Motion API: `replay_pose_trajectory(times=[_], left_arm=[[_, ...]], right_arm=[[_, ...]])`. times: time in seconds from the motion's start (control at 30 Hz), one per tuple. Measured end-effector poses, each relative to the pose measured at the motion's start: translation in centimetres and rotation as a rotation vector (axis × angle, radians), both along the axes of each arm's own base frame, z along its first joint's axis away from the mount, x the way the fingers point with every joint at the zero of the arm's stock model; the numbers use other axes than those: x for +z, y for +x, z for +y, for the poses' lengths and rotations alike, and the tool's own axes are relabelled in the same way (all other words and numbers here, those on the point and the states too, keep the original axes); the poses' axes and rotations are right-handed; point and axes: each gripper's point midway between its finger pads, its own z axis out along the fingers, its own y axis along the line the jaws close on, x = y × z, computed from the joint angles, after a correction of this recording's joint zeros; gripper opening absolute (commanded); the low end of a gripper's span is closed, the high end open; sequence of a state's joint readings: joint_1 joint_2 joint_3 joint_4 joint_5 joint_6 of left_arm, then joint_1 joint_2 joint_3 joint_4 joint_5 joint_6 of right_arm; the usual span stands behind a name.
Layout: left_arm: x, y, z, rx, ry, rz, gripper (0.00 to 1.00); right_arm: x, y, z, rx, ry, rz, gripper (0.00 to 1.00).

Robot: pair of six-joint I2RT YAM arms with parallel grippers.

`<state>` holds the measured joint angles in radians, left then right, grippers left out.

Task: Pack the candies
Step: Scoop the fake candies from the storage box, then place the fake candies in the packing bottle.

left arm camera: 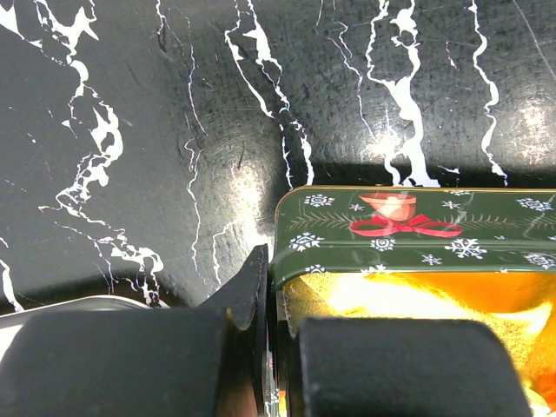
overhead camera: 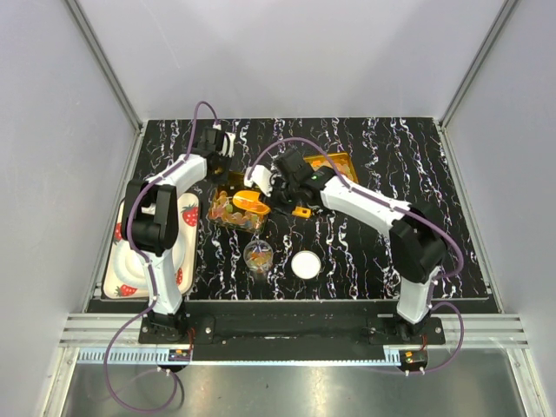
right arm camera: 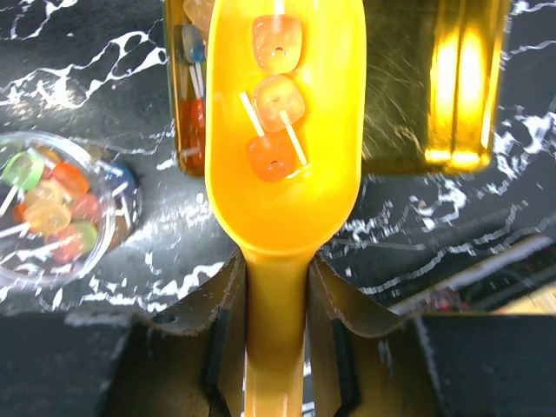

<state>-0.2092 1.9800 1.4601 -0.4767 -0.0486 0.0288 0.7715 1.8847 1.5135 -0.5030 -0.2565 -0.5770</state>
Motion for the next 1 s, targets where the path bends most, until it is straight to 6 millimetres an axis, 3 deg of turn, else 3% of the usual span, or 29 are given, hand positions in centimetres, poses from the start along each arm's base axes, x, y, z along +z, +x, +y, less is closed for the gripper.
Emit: replay_pose_trajectory(times=[0.3,1.0], left_arm=[[0.0,0.0,0.0,0.001,0.0,-0.001,0.0],[0.0,0.0,0.0,0.001,0.0,-0.001,0.0]], right_arm=[[4.2,-1.6,-2.1,0.006,0.04,-0.057,0.0],[8.5,-7.3,-6.8,0.061,0.05,-0.061,0.0]])
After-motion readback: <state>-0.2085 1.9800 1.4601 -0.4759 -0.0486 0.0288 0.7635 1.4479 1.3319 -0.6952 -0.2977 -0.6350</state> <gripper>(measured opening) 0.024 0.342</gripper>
